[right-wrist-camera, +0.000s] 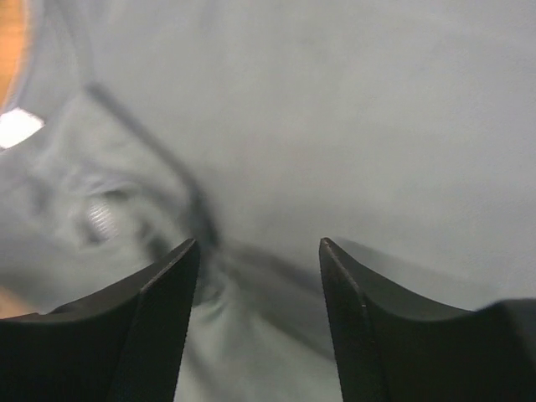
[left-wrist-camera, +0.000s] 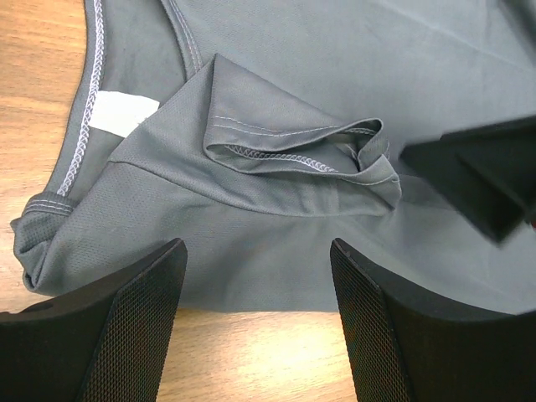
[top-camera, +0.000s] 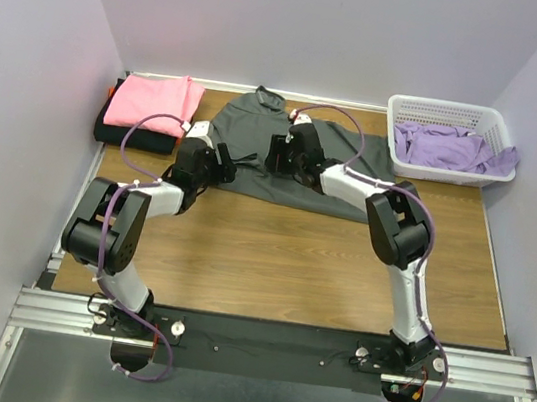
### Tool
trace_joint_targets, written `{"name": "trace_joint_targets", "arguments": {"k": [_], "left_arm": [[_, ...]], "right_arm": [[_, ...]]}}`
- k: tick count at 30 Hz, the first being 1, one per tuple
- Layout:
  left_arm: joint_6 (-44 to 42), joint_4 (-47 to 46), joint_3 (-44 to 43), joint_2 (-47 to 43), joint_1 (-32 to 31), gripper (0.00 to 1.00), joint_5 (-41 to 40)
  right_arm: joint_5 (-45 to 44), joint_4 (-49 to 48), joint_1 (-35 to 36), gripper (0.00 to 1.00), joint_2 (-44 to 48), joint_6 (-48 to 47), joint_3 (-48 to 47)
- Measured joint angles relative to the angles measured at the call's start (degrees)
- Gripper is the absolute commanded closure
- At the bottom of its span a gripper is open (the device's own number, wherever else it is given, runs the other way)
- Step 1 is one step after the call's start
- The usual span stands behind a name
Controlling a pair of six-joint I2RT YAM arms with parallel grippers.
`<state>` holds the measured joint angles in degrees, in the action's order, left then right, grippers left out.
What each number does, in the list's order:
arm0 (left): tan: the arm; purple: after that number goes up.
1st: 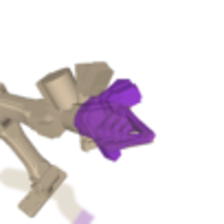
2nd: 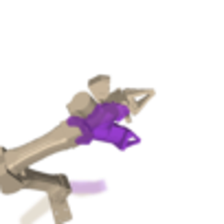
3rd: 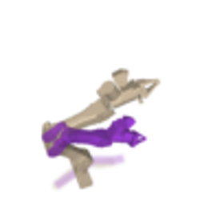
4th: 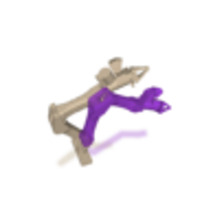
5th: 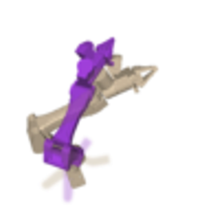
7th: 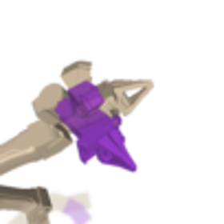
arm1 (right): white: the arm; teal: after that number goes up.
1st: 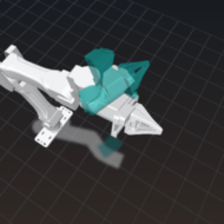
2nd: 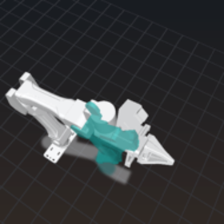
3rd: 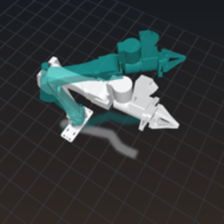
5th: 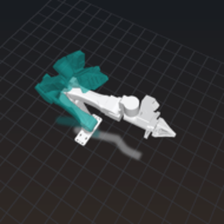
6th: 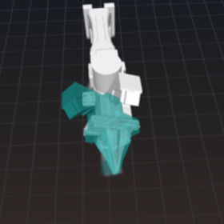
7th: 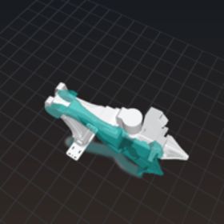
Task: Fold and stack the t-shirts
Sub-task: Fold the tshirt
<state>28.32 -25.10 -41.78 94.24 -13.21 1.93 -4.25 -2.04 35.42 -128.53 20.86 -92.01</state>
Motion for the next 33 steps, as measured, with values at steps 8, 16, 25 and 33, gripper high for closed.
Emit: {"name": "trace_joint_targets", "arguments": {"k": [8, 16, 25, 33], "left_arm": [[-0.04, 0.55, -0.07, 0.24, -0.02, 0.23, 0.02], [-0.31, 1.05, -0.94, 0.5, -0.02, 0.23, 0.02], [-0.68, 1.36, -2.1, 1.36, 0.0, 0.23, 0.02], [-0.79, 1.66, -3.61, 1.46, 0.0, 0.23, 0.04]], "right_arm": [[8.5, -5.53, 0.63, 0.27, 2.95, -1.49, 4.55], [9.88, -6.95, 1.01, 0.22, 2.95, -2.99, 4.57], [10.12, -7.39, 1.6, 0.2, 1.7, -5.81, 4.11], [9.73, -6.84, 2.03, 0.19, -1.25, -6.91, 2.29]]}}
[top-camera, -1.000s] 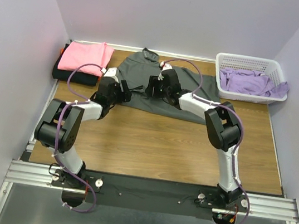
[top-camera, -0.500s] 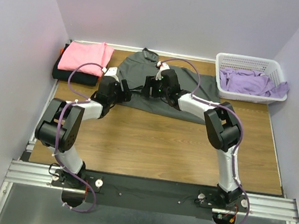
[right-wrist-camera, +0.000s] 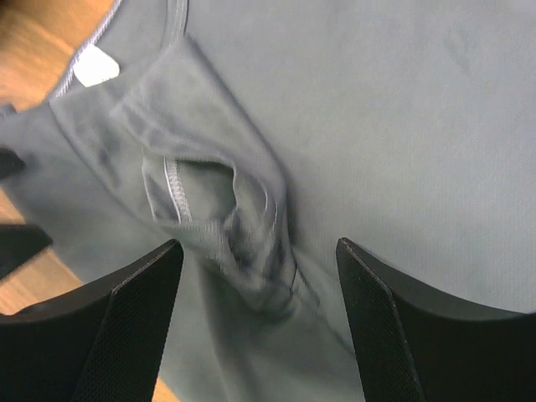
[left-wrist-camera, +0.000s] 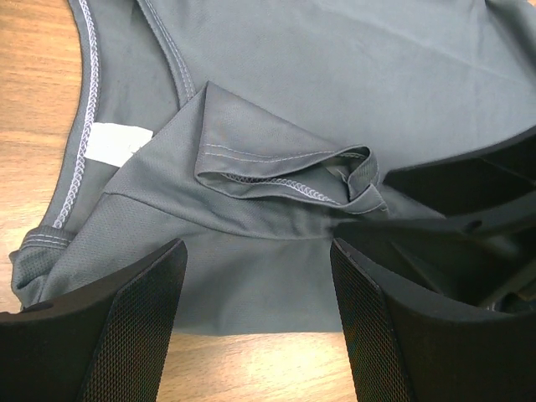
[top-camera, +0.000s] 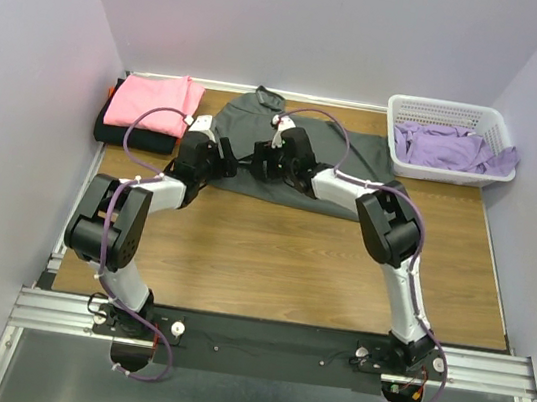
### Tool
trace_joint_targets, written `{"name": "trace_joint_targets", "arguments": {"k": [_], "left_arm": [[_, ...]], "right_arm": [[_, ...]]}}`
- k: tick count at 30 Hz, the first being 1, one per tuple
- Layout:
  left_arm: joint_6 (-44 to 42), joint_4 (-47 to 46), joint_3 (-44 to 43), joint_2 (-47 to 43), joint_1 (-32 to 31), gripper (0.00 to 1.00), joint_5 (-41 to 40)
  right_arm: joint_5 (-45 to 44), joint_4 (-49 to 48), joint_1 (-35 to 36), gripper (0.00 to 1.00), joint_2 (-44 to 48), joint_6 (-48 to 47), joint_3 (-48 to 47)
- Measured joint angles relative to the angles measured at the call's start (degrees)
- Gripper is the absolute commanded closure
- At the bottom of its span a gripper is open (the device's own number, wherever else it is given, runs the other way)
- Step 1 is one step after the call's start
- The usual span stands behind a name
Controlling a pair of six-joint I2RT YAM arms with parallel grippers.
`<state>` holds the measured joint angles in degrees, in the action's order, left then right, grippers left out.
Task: Fold and stack the t-shirts
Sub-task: Fold the tshirt
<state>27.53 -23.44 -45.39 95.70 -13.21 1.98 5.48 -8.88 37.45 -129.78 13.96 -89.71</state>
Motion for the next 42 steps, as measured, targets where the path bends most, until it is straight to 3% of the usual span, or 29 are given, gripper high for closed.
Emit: {"name": "trace_joint_targets", "arguments": {"k": [14, 24, 31, 38, 42], "left_arm": [[-0.09, 0.04, 0.15, -0.02, 0.0, 0.23, -0.02], [-0.28, 0.37, 2.14, -2.69, 0.0, 0.23, -0.04], [-0.35, 0.98, 2.47, -5.4, -0.02, 0.23, -0.42], [-2.05, 2.05, 2.38, -8.83, -1.25, 0.23, -4.04], [-3.54, 3.08, 0.72, -8.33, -5.66, 0.23, -7.52]], "right_arm": [[-10.1, 2.14, 0.0, 0.14, -8.02, 0.57, -13.14], [-19.15, 4.28, -0.02, 0.11, -8.94, 0.61, -14.91], [-20.06, 5.55, -0.07, 0.07, -8.24, 0.42, -14.88], [-20.09, 5.81, -0.68, 0.04, 3.17, 0.13, -6.62], [-19.71, 4.94, -2.4, 0.04, 12.04, 0.61, 0.37]]}}
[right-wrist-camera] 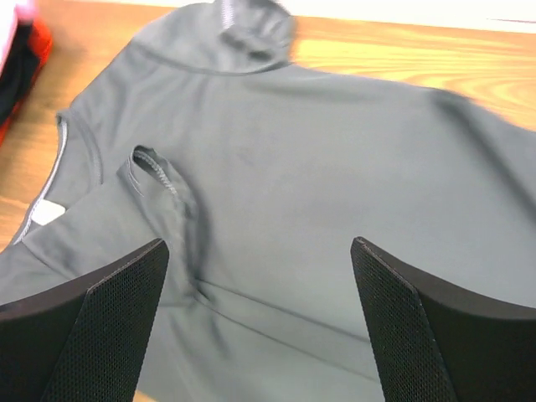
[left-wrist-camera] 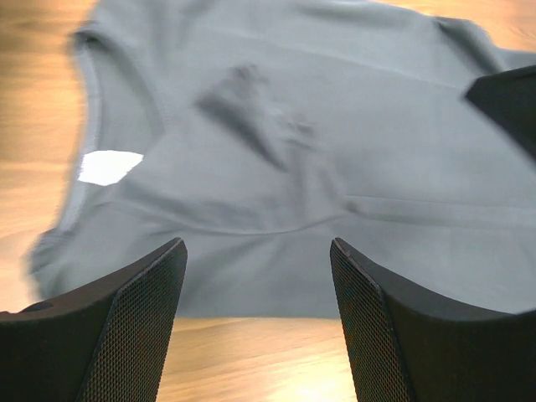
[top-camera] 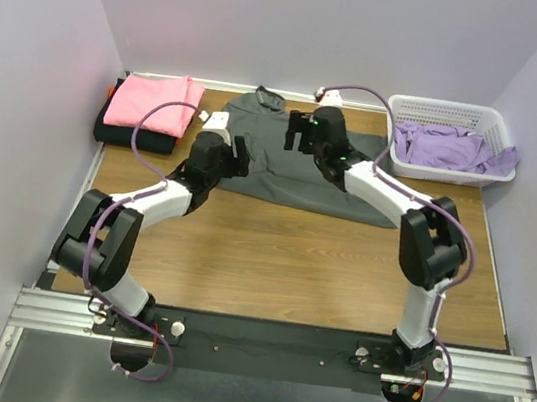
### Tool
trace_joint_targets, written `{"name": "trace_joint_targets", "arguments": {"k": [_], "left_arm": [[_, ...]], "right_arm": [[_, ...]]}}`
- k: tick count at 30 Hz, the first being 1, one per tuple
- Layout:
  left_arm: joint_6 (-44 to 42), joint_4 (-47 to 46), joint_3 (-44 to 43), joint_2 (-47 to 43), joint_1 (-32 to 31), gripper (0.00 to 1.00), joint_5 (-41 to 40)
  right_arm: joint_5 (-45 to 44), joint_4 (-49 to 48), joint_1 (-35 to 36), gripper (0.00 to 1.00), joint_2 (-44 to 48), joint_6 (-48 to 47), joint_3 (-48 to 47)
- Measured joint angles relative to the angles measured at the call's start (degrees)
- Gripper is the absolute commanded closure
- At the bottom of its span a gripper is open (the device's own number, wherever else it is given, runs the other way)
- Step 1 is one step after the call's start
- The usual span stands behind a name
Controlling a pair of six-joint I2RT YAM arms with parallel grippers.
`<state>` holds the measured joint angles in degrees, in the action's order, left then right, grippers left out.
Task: Fold and stack the t-shirts
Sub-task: Fold the tshirt
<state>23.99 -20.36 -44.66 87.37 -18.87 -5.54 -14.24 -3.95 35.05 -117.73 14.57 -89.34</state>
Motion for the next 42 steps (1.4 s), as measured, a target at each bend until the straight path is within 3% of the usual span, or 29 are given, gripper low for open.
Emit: {"name": "trace_joint_targets", "arguments": {"k": [6, 13, 30, 42], "left_arm": [[-1.55, 0.5, -6.58, 5.86, -4.87, 0.23, -1.33], [-2.34, 1.01, -10.21, 13.49, -5.16, 0.23, -1.18], [-2.8, 4.92, -10.05, 18.78, -6.16, 0.23, -1.27], [-2.08, -0.17, -5.79, 17.66, -7.67, 0.23, -2.6]], "right_arm": [[0.74, -1.25, -5.27, 0.03, 11.45, 2.23, 13.81], [3.43, -0.63, -8.09, 0.03, 12.41, 5.11, 26.05], [5.9, -4.35, -8.81, 0.04, 12.22, 8.41, 32.72], [5.92, -8.39, -8.81, 0.06, 16.5, 10.34, 39.6]]}}
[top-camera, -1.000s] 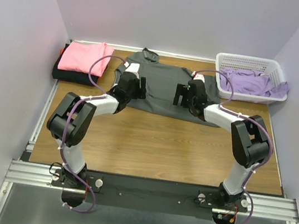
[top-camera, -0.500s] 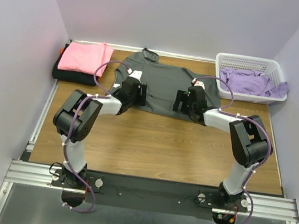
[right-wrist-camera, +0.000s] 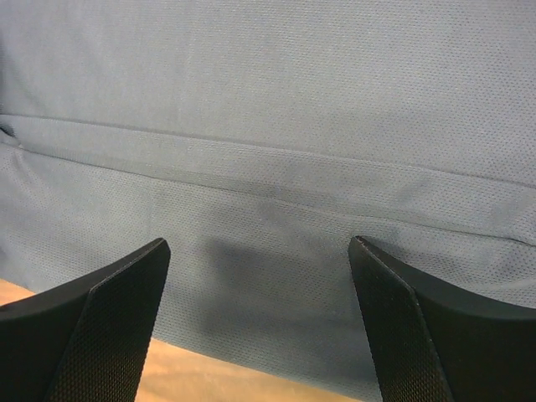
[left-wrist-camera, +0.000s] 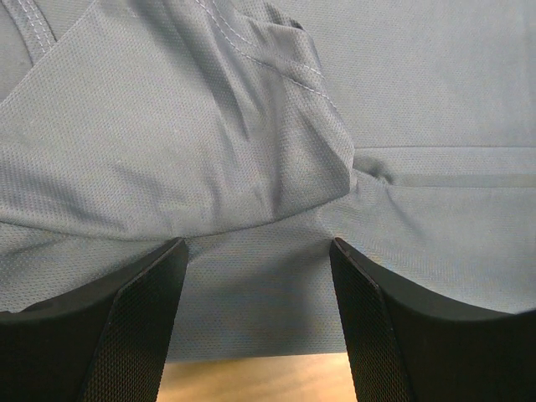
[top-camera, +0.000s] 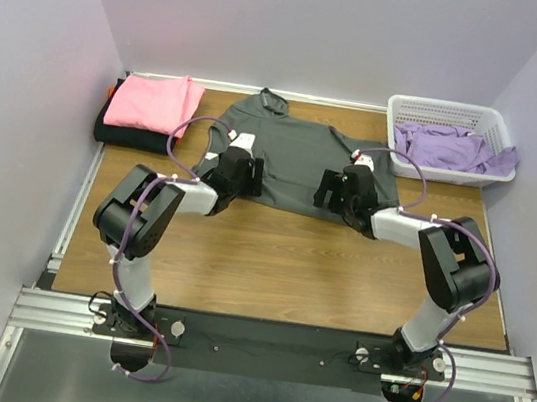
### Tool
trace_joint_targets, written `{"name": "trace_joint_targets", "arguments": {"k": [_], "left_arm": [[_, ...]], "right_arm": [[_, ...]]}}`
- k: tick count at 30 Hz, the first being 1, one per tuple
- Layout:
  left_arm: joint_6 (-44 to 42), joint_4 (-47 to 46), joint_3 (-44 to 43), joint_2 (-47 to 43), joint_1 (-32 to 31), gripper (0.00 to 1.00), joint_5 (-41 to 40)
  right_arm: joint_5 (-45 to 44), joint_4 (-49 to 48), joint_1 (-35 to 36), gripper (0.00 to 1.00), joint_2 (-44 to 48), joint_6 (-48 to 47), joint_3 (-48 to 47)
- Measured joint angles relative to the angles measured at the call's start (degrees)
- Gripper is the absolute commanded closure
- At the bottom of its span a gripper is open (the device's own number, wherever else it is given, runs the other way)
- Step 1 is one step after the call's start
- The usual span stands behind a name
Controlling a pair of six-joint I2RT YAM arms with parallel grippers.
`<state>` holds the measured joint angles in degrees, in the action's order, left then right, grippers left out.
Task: Fold and stack the t-shirts
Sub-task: Fold the tshirt
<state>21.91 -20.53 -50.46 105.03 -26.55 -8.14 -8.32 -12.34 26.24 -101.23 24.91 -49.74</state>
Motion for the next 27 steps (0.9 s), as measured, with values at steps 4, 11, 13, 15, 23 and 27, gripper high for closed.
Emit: {"name": "trace_joint_targets", "arguments": {"k": [4, 11, 13, 15, 23, 27], "left_arm": [[1.18, -1.77, 3.8, -2.38, -1.75, 0.23, -0.85], [4.42, -4.55, 11.06, -7.43, -5.46, 0.23, -3.37], [6.12, -5.4, 13.53, -9.25, -6.73, 0.23, -4.31], [7.48, -5.79, 15.45, -10.88, -7.67, 0.23, -4.98], [13.97, -7.04, 21.44, -15.96, -13.31, 0.23, -8.87], [16.83, -4.33, 22.99, -19.12, -16.28, 0.22, -10.03]], "right_arm": [[-0.2, -0.17, 0.52, 0.07, 3.19, 1.25, 3.63], [-1.86, -0.44, 2.89, 0.08, 9.84, 4.31, 10.93], [-2.36, -0.46, 3.67, 0.09, 11.63, 5.31, 12.76], [-2.82, -0.37, 4.46, 0.09, 13.49, 6.36, 14.56], [-4.66, 0.0, 8.35, 0.1, 18.91, 9.68, 19.56], [-4.74, 1.97, 9.7, 0.1, 20.33, 10.19, 19.87]]}}
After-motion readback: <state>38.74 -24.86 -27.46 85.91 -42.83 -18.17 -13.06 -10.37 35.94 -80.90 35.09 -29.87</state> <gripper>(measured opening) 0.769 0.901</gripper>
